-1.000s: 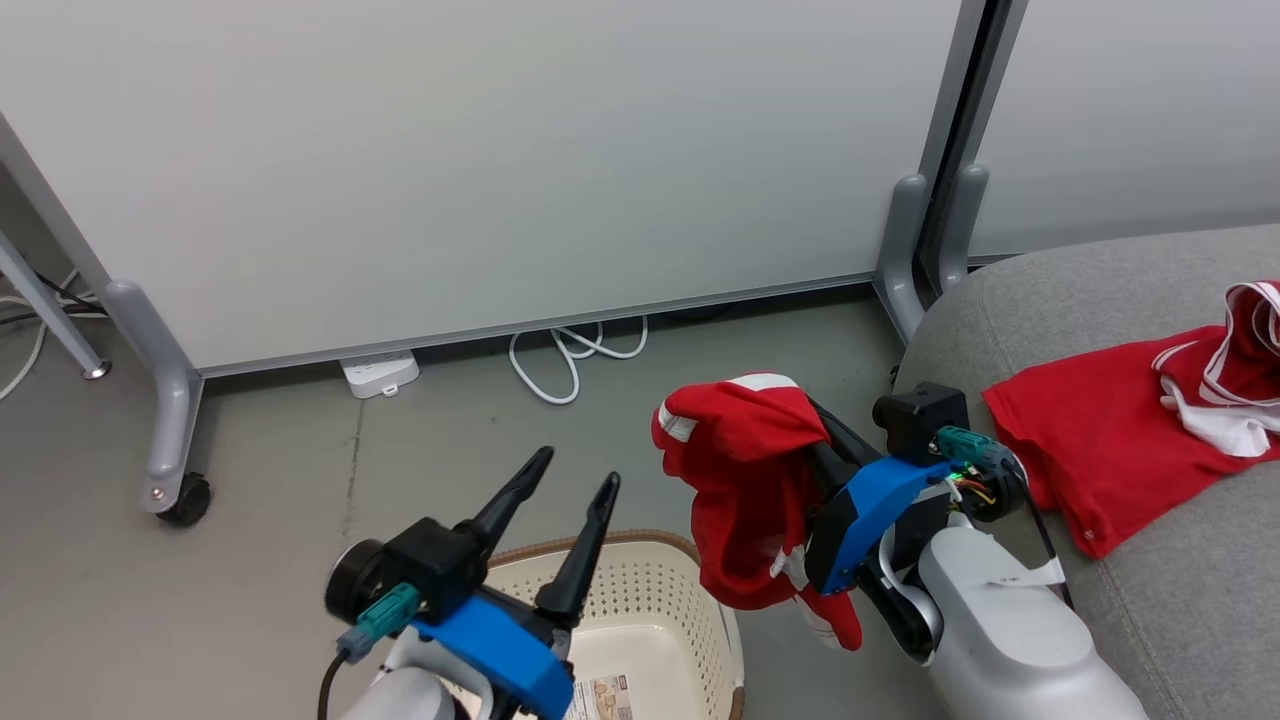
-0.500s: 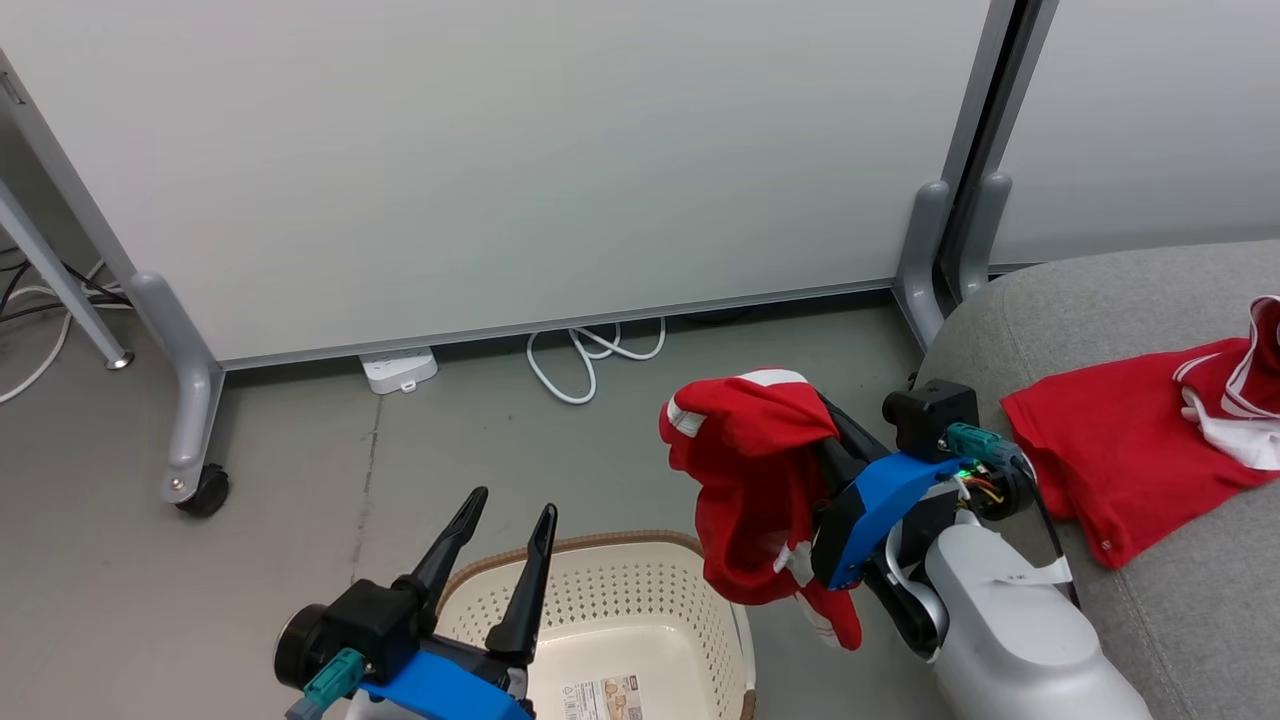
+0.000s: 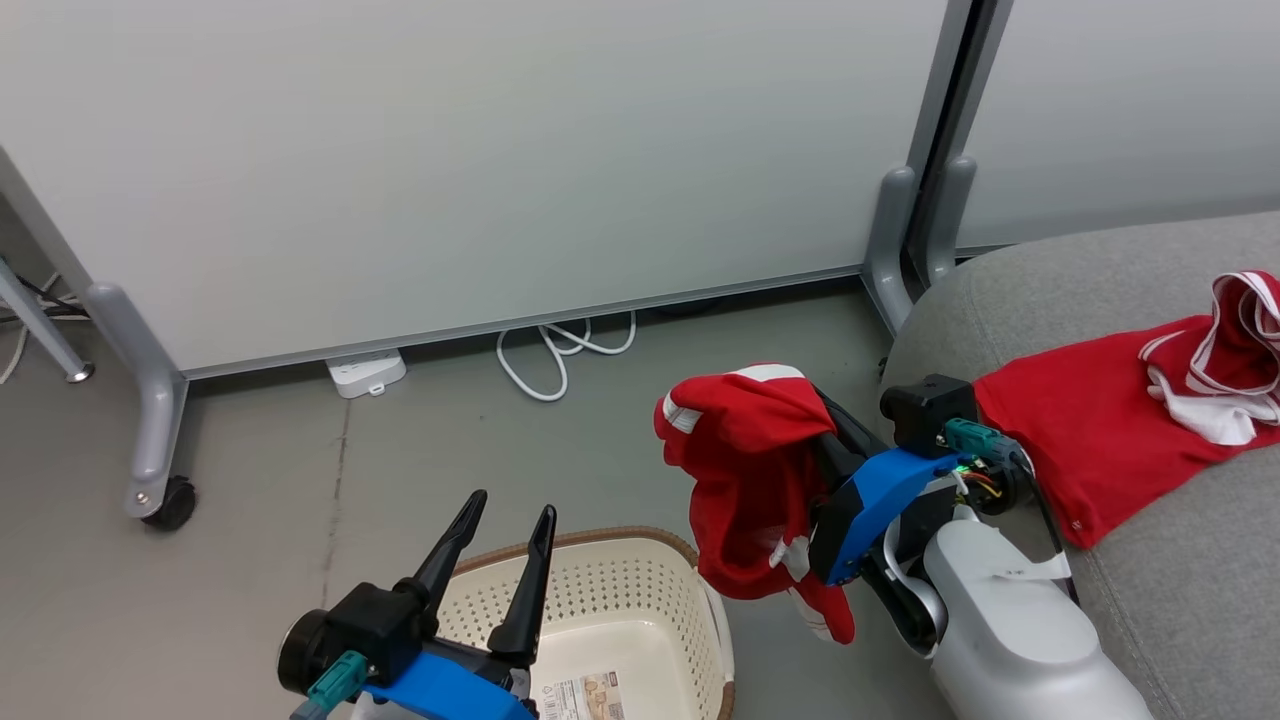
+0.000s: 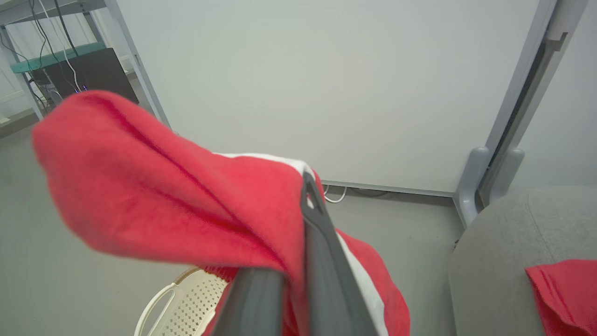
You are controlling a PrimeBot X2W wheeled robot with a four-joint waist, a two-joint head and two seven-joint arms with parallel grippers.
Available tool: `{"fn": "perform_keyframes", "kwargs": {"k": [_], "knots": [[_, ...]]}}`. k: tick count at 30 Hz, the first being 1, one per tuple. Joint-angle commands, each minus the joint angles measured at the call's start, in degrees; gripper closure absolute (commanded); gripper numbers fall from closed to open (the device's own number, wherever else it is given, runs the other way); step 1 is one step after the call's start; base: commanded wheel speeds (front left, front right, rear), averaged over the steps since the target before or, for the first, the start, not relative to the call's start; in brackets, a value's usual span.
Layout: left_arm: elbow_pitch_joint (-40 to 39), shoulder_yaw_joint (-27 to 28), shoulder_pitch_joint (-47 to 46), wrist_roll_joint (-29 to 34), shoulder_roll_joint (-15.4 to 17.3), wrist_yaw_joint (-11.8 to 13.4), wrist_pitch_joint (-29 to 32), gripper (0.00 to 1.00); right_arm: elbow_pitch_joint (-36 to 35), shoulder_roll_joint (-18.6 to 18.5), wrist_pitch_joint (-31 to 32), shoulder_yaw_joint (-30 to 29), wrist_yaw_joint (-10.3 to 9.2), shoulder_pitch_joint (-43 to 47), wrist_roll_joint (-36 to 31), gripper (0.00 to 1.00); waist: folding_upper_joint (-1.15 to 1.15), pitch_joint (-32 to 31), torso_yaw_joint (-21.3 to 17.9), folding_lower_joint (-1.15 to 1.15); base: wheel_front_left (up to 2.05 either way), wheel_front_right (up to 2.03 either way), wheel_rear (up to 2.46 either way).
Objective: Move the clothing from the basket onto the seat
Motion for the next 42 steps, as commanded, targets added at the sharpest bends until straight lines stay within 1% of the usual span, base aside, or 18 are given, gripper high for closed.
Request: {"fn": "perform_keyframes", "kwargs": {"k": [1, 8, 21, 26, 33, 42], "knots": [[-0.1, 0.2, 0.1, 0.3, 0.0, -0.4, -0.1, 0.0, -0.4, 0.0, 0.0, 0.0, 0.01, -0.1, -0.1, 1.0, 0.0, 0.5, -1.1, 0.0, 0.0, 0.0, 0.0], [-0.8, -0.5, -1.3, -0.3, 0.3, -0.4, -0.1, 0.0, -1.3, 0.0, 0.0, 0.2, 0.01, -1.2, 0.4, 1.0, 0.0, 2.2, -7.0, 0.0, 0.0, 0.0, 0.0], [-1.4, -0.7, -3.4, -0.1, 1.2, -0.3, -0.1, 0.0, -1.2, 0.0, -0.8, -1.5, 0.01, -2.2, -0.8, 1.0, 0.0, 5.0, -19.9, 0.0, 0.0, 0.0, 0.0], [-1.2, -0.9, -3.9, -0.1, 1.6, -0.3, -0.2, 0.0, -1.3, 0.0, -1.1, -2.1, 0.01, -2.1, -0.9, 1.0, 0.0, 5.6, -23.6, 0.0, 0.0, 0.0, 0.0], [-1.0, -1.2, -4.2, 0.2, 1.9, -0.3, -0.1, 0.0, -1.3, 0.0, -1.3, -2.5, 0.01, -1.6, -1.1, 1.0, 0.0, 6.1, -26.8, 0.0, 0.0, 0.0, 0.0], [-0.8, -1.5, -4.6, 0.1, 2.1, -0.3, -0.1, 0.0, -1.4, 0.0, -1.6, -2.5, 0.01, -1.2, -0.5, 1.0, 0.0, 6.4, -27.4, 0.0, 0.0, 0.0, 0.0]]}}
